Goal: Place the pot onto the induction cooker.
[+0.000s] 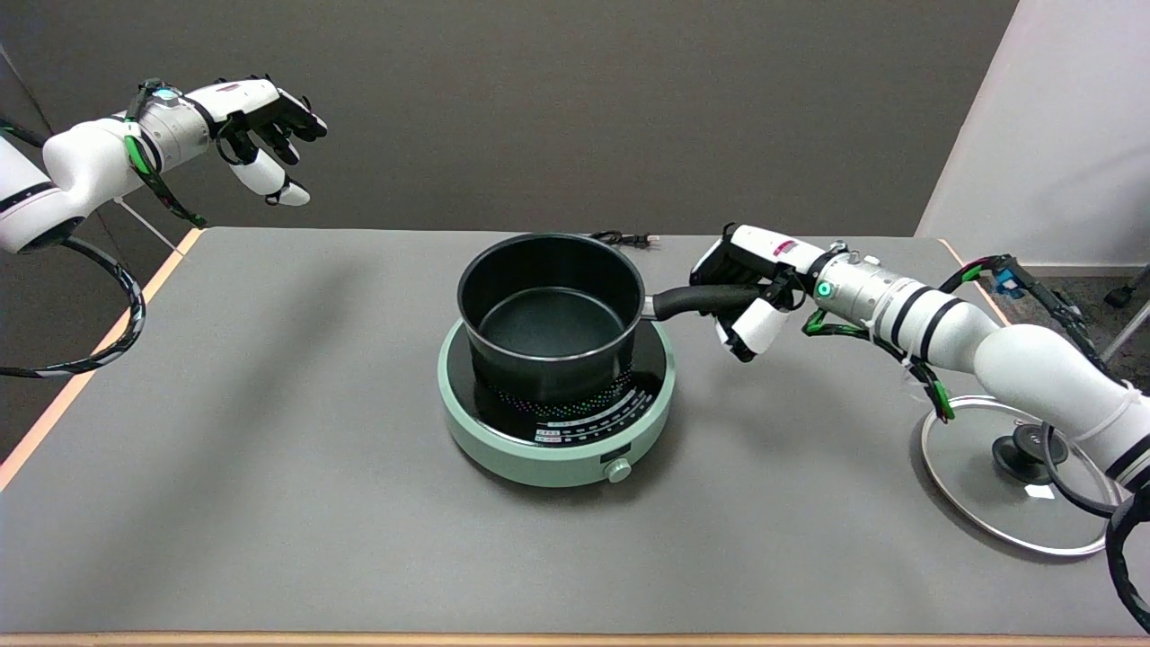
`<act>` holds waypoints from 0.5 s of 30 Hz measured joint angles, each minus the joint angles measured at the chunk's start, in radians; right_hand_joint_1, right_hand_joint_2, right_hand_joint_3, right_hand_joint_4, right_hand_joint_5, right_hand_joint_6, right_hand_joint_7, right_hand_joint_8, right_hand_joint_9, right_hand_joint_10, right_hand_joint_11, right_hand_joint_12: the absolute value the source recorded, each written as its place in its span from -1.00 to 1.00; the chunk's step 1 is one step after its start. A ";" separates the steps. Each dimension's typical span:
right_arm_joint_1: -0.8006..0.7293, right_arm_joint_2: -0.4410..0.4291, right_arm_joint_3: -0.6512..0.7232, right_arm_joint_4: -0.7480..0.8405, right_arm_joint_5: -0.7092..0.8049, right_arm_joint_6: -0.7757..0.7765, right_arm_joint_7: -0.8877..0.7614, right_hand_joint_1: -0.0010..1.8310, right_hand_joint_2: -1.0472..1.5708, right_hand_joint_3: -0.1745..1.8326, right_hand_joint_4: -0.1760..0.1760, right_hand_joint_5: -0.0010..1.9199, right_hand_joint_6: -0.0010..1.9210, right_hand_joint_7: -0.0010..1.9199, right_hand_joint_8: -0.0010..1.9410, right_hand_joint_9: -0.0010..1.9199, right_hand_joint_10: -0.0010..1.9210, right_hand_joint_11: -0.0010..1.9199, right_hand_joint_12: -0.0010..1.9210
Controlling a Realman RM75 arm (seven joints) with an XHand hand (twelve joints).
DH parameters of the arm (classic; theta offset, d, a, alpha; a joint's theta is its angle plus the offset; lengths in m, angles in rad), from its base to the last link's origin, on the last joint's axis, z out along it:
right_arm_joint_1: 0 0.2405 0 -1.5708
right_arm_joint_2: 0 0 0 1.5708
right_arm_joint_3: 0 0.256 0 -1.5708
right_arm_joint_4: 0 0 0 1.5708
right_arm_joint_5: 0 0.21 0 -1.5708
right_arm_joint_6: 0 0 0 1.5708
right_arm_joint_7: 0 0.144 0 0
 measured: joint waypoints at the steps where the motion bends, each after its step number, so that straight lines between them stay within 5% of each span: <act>1: 0.001 0.000 0.001 0.000 0.000 0.000 -0.003 0.20 0.06 1.00 -0.11 -0.01 -0.01 -0.01 -0.02 -0.01 -0.01 -0.01 -0.01; 3: 0.002 0.000 0.003 0.002 0.000 0.000 -0.009 0.20 0.06 1.00 -0.96 -0.11 -0.11 -0.11 -0.12 -0.11 -0.11 -0.11 -0.11; 5: 0.003 0.001 0.006 0.004 0.000 -0.001 -0.014 0.12 -0.17 1.00 -1.00 -0.35 -0.35 -0.35 -0.35 -0.35 -0.35 -0.35 -0.35; 9: 0.006 0.002 0.010 0.008 -0.001 -0.004 -0.021 0.33 -0.85 1.00 -1.00 -0.97 -0.97 -0.97 -0.97 -0.97 -0.97 -0.97 -0.97; 15: 0.009 0.004 0.016 0.012 0.000 -0.012 -0.028 0.54 -0.95 1.00 -1.00 -0.96 -0.96 -0.96 -0.96 -0.96 -0.96 -0.96 -0.96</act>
